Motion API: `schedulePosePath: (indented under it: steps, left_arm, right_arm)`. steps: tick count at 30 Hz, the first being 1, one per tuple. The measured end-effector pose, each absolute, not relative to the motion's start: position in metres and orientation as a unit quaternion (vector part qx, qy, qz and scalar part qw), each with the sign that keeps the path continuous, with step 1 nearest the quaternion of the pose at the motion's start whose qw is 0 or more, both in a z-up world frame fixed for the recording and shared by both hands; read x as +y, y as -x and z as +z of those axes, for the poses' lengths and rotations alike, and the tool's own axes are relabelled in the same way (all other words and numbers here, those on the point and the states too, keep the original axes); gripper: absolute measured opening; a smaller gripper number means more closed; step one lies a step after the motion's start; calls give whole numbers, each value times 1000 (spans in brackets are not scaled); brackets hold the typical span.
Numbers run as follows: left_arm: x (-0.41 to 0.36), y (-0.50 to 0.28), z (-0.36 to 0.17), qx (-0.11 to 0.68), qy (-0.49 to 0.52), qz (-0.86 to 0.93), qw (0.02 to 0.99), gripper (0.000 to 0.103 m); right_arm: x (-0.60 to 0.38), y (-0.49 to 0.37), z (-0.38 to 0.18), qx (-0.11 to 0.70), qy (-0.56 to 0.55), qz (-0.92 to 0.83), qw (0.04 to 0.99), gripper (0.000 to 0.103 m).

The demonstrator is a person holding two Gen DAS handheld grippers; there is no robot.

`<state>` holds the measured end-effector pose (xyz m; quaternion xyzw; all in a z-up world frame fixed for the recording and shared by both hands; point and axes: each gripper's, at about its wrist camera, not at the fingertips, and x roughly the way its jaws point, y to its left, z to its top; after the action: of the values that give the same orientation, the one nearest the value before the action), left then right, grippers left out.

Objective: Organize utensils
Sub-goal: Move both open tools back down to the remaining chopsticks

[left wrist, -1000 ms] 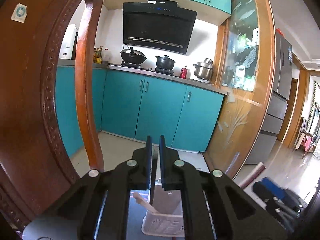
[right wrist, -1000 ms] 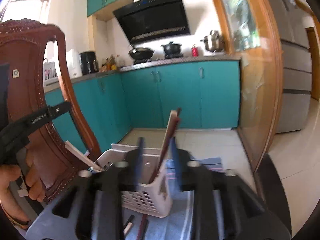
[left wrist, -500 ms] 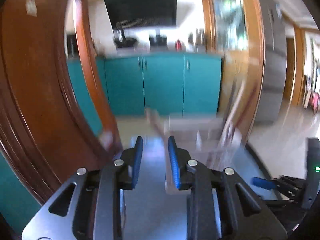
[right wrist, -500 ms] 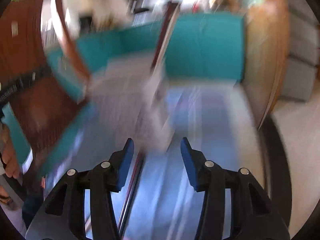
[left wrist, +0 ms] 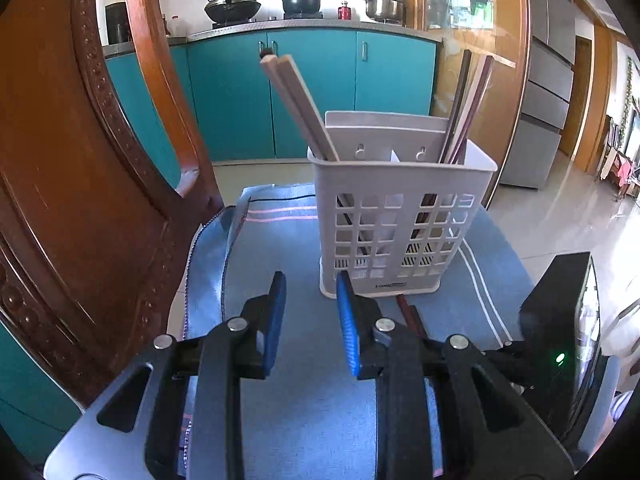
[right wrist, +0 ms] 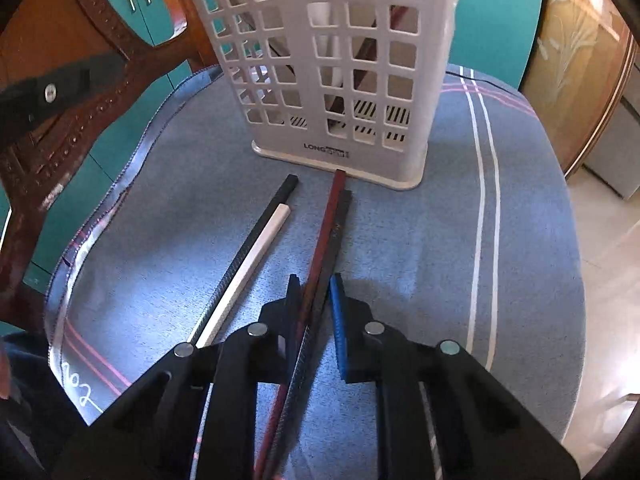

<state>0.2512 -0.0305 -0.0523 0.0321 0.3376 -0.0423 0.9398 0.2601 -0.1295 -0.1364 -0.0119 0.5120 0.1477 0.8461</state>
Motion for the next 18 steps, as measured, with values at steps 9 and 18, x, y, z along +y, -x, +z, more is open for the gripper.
schedulePosePath:
  steps: [9, 18]
  left_arm:
    - [-32, -253, -53, 343, -41, -41, 937, 37]
    - [-43, -267, -81, 404, -60, -46, 912, 44]
  right_arm:
    - [-175, -252, -95, 466, -39, 189, 863, 12]
    - [-187, -261, -119, 513, -26, 148, 845, 13]
